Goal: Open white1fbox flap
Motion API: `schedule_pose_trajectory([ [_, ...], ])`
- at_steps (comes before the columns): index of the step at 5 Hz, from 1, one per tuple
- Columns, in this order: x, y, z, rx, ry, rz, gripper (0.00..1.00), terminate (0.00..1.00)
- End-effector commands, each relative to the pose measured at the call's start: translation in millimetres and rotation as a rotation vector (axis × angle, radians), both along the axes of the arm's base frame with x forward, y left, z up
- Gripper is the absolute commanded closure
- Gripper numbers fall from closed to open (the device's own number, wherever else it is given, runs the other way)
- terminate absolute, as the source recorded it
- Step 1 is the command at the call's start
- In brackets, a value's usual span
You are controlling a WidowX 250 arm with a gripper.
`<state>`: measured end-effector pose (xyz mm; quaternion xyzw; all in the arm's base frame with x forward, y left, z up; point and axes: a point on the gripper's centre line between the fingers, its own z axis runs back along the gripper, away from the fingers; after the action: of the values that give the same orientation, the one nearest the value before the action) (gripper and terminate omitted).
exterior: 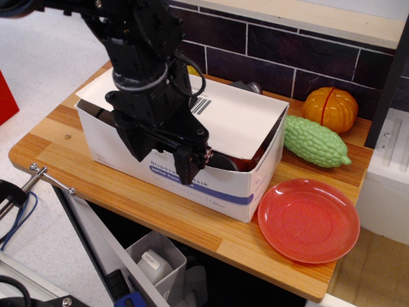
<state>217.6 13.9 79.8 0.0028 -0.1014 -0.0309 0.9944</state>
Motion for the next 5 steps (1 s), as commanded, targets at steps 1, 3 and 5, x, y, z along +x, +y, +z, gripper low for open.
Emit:
schedule_pose_trajectory([
  [1,13,6,11,0.014,-0.048,-0.014,0.00,0.00],
  [3,18,12,23,0.059,-0.061,-0.013,0.00,0.00],
  [5,25,14,48,0.125,-0.065,-0.014,0.00,0.00],
])
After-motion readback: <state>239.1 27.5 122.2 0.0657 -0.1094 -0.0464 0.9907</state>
